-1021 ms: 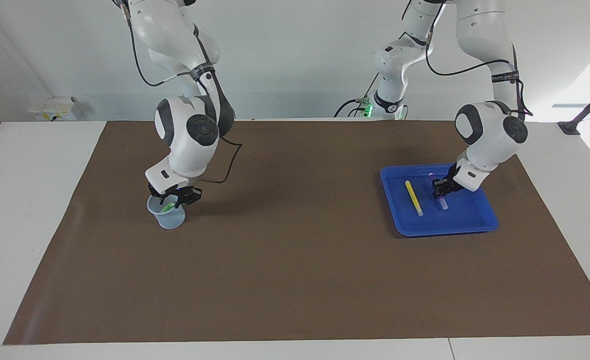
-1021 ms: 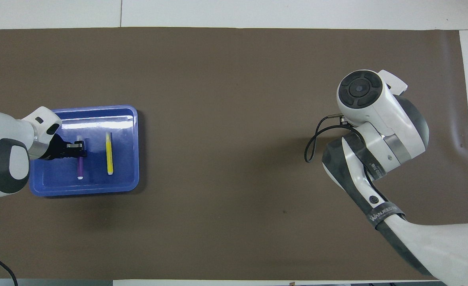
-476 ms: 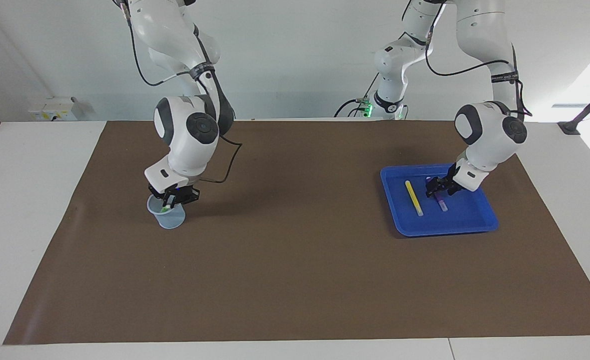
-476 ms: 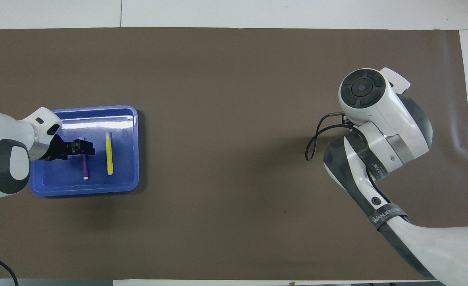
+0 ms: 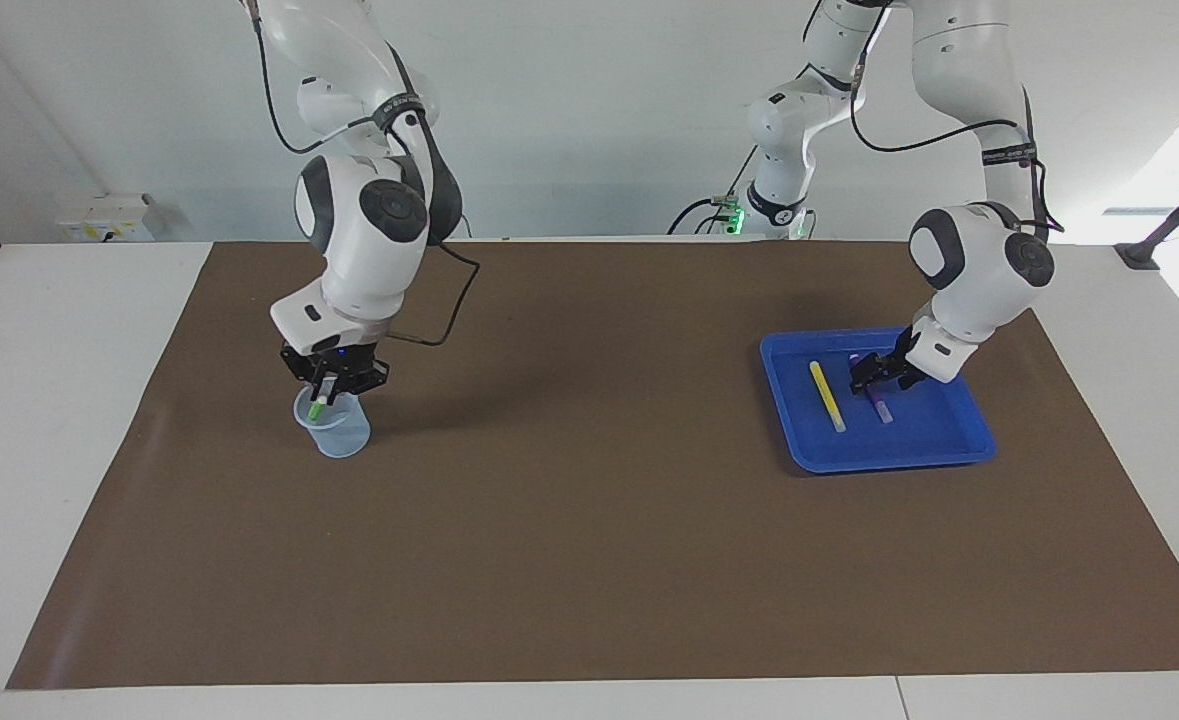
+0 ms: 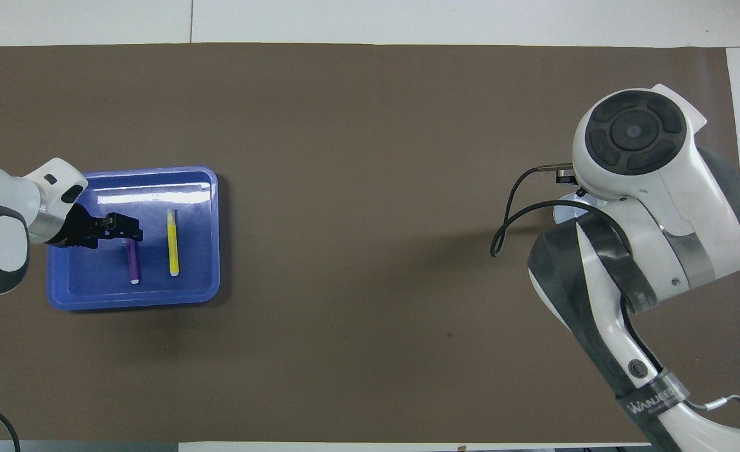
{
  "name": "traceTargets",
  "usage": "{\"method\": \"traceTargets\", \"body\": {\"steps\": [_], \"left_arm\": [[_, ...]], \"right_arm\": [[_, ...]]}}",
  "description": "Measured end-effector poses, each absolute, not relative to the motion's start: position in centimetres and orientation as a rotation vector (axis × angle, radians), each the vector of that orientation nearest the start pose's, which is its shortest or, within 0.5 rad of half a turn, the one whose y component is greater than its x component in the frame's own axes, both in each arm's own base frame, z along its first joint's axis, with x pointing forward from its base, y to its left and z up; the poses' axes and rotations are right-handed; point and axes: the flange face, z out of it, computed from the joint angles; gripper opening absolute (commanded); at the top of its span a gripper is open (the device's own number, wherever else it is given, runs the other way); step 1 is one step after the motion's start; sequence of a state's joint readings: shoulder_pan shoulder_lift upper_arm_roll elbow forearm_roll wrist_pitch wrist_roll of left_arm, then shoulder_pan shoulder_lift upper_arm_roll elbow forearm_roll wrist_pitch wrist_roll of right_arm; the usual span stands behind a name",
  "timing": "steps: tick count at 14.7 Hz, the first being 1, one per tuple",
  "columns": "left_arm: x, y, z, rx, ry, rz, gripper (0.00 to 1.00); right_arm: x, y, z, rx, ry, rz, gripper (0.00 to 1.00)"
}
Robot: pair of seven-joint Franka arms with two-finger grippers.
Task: Right arm passes pens to left for tray arrangement
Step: 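Lower the purple pen into the tray and open the left gripper, then pull the green pen from the cup with the right gripper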
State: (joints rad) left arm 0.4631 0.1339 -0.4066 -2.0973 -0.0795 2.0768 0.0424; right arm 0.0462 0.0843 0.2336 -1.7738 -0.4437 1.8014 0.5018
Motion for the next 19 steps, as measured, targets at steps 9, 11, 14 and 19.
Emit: {"method": "traceTargets", "body": {"steps": [9, 11, 14, 19], "left_arm": [[56.5, -4.0, 50.3, -3.263, -0.832, 0.293, 1.00], [55.5, -5.7, 53.3, -3.227, -1.088, 0.273, 1.00], [53.9, -8.7, 57.1, -3.094, -1.496, 0.274, 1.00], [52.6, -14.4, 61.9, -2.647, -2.198, 0.322, 1.00]], "right_arm": [[58.4, 20.8, 56.6, -2.961, 0.576, 0.083, 0.00], [59.1, 22.4, 57.1, -2.768, 0.730, 0.114, 0.00], [59.7, 25.1, 58.7, -2.464, 0.884, 0.190, 0.00], [58.7, 29.6, 60.3, -2.216, 1.064, 0.318, 0.00]]}}
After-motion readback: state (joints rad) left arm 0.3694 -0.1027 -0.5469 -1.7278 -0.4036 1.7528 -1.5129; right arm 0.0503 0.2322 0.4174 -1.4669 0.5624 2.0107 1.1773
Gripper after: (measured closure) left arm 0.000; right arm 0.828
